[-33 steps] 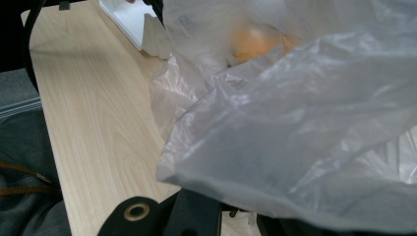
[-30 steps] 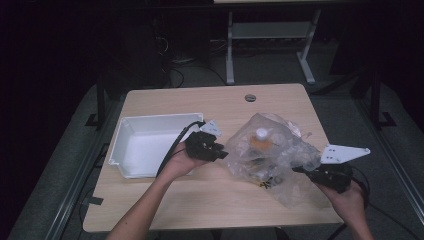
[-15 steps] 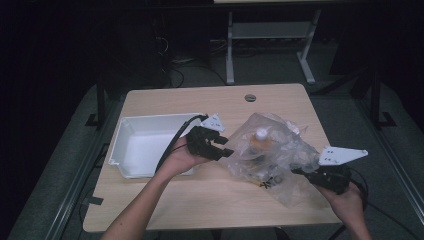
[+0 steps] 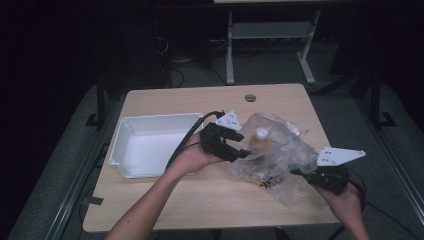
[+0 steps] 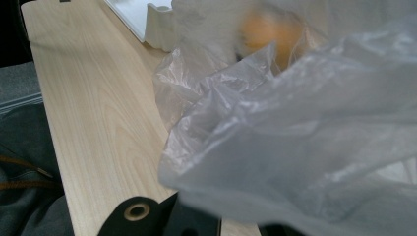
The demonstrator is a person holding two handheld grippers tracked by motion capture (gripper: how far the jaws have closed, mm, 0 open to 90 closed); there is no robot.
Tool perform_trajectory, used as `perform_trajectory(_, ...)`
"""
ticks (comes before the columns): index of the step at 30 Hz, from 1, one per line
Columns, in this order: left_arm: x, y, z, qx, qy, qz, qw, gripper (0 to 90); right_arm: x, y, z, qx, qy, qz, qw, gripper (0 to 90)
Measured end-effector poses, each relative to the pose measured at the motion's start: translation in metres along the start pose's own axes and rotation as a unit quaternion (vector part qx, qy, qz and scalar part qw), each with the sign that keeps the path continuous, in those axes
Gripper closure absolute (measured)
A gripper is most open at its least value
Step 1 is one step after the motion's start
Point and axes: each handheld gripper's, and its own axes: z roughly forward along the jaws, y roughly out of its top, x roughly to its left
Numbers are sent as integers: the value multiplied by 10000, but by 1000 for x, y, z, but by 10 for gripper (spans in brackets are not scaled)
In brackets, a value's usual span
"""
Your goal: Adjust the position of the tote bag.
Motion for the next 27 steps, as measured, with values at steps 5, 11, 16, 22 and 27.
perform_trajectory(5, -8, 14, 8, -2, -104, 148, 9998, 421, 0, 0, 0, -7, 15, 1, 10000, 891)
perform_trajectory(11, -14, 27, 18, -13, -180, 271, 9995, 410, 0, 0, 2, 0, 38, -12, 10000, 892)
perform_trajectory(16, -16, 34, 29, 44, -221, 321, 9992, 410, 0, 0, 1, -35, 51, -16, 10000, 891)
perform_trajectory(22, -17, 40, 40, 167, -126, 473, 9987, 520, 2, 2, 2, -29, 93, -64, 9999, 892)
perform_trajectory(27, -17, 39, 42, 212, -42, 638, 9977, 778, 2, 1, 3, 19, 94, -91, 9999, 891)
